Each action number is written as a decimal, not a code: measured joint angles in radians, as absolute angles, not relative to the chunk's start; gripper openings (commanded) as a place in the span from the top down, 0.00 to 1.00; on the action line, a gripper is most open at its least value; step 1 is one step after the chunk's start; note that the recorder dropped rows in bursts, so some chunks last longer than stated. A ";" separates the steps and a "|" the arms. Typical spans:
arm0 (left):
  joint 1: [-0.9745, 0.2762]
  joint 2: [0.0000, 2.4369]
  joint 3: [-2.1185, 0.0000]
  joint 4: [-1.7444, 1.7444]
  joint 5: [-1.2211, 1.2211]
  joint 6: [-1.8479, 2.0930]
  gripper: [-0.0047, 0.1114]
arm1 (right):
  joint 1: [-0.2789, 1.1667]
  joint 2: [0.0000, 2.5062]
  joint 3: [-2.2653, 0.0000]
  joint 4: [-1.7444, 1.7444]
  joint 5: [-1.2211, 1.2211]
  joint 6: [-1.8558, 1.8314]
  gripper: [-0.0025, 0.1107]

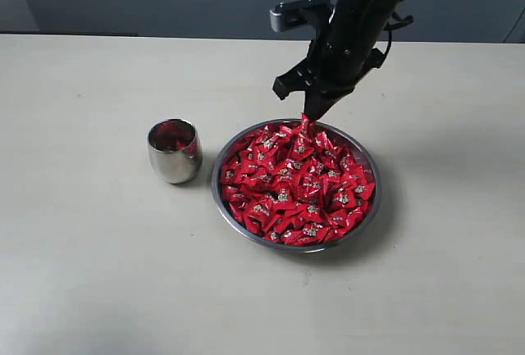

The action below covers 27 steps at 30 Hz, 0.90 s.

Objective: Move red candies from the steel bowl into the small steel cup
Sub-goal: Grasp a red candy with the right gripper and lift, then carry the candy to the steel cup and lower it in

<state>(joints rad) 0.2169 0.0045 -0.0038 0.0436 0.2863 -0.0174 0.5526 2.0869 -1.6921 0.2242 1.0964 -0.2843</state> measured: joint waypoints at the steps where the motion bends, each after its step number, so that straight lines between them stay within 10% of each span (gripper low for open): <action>1: 0.217 0.004 -0.004 0.044 0.286 -0.017 0.96 | 0.553 2.085 -1.696 0.235 1.099 -0.282 0.98; 27: 0.217 0.004 -0.004 0.044 0.286 -0.017 0.96 | 0.735 2.158 -2.006 0.311 1.120 -0.285 0.98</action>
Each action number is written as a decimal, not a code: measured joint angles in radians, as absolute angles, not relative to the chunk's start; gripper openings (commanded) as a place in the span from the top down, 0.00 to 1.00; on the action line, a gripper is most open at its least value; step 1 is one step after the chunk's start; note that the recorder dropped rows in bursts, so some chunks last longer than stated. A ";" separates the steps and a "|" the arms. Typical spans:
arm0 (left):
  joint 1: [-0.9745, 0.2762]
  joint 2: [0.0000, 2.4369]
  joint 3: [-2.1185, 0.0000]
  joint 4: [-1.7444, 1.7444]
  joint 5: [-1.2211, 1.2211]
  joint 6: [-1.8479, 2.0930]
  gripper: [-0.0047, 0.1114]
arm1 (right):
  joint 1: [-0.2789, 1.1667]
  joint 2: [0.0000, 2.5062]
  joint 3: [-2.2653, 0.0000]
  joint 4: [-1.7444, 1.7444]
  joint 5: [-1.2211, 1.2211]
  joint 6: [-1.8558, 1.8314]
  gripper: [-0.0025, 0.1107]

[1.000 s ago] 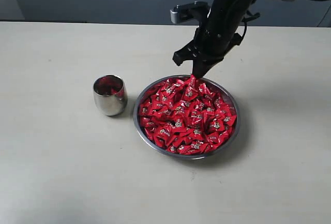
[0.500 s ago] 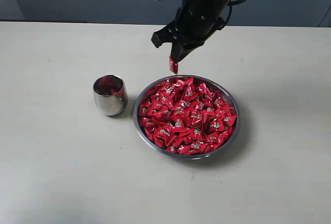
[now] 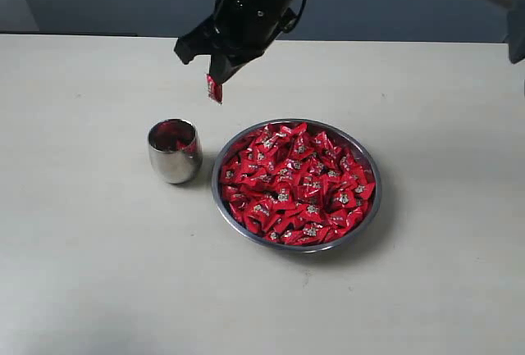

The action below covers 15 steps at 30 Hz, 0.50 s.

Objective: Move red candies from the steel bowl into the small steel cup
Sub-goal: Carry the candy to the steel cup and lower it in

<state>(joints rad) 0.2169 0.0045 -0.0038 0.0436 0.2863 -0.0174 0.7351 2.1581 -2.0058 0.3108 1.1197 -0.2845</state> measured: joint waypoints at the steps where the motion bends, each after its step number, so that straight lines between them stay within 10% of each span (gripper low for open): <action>1: 0.217 0.004 -0.004 0.044 0.286 -0.017 0.96 | 0.744 2.169 -2.020 0.316 1.124 -0.285 0.98; 15: 0.217 0.004 -0.004 0.044 0.286 -0.017 0.96 | 0.823 2.275 -2.116 0.326 1.133 -0.285 0.98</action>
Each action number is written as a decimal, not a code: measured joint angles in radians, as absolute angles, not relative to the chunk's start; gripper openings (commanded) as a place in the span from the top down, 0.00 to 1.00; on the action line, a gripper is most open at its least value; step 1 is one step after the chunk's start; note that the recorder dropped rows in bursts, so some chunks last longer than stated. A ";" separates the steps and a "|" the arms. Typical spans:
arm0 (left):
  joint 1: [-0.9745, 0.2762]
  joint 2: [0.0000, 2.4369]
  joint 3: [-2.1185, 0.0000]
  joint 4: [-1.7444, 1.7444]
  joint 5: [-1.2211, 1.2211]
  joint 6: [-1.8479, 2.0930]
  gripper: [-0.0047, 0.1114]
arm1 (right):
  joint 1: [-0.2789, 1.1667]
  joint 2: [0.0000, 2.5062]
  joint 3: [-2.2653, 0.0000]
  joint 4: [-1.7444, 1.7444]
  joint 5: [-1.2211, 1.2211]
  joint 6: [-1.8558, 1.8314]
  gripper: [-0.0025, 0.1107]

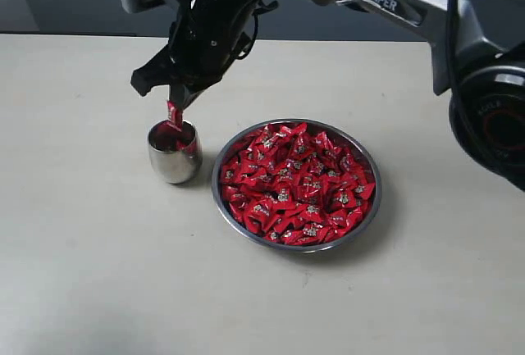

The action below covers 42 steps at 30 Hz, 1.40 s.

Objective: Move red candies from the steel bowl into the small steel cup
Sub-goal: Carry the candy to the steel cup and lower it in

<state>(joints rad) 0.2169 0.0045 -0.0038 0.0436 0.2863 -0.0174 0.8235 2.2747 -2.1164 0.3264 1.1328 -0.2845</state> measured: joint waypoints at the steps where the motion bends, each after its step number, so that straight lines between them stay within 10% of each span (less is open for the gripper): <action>1: 0.217 0.004 -0.004 0.044 0.286 -0.017 0.96 | 0.828 2.281 -2.116 0.326 1.133 -0.285 0.98; 29: 0.217 0.004 -0.004 0.044 0.286 -0.017 0.96 | 0.830 2.334 -2.131 0.334 1.093 -0.285 0.98; 34: 0.217 0.004 -0.004 0.044 0.286 -0.017 0.96 | 0.830 2.334 -2.131 0.330 1.111 -0.292 0.71; 42: 0.217 0.004 -0.004 0.044 0.286 -0.017 0.96 | 0.830 2.334 -2.131 0.328 1.112 -0.292 0.71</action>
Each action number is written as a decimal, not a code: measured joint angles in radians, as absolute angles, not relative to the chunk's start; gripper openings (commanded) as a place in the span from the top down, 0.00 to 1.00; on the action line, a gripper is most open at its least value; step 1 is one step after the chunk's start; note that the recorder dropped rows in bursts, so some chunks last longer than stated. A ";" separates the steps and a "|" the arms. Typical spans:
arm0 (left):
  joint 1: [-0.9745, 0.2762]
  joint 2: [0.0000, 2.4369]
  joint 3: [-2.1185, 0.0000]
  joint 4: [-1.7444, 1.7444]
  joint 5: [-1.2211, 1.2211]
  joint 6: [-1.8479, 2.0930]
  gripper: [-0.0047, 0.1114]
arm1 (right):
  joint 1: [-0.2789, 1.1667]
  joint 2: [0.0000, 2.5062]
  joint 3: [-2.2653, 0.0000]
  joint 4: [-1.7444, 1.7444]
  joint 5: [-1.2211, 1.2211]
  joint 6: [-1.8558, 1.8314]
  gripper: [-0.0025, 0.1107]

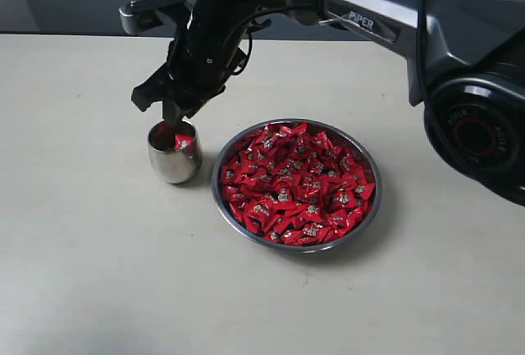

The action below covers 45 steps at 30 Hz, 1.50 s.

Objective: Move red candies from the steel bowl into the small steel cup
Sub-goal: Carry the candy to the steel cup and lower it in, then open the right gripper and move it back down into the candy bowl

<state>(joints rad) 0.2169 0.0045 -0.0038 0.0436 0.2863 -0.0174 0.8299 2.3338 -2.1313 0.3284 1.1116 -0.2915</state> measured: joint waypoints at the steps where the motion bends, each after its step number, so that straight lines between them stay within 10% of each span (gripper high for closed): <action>1: 0.217 0.004 -0.004 0.044 0.286 -0.017 0.96 | 0.830 2.334 -2.131 0.321 1.107 -0.292 0.73; 6: 0.217 0.004 -0.004 0.044 0.286 -0.017 0.96 | 0.830 2.320 -2.131 0.231 1.082 -0.264 0.98; 23: 0.217 0.004 -0.004 0.044 0.286 -0.017 0.96 | 0.696 2.236 -2.021 0.235 0.982 -0.172 0.98; 37: 0.217 0.004 -0.004 0.044 0.286 -0.017 0.96 | 0.603 1.817 -1.260 0.257 0.358 -0.175 0.98; 45: 0.217 0.004 -0.004 0.044 0.286 -0.017 0.96 | 0.587 1.789 -1.102 0.292 0.434 -0.222 0.98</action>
<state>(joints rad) 0.2169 0.0045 -0.0038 0.0436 0.2863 -0.0174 0.5875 1.7890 -1.1021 0.2919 0.4339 -0.2219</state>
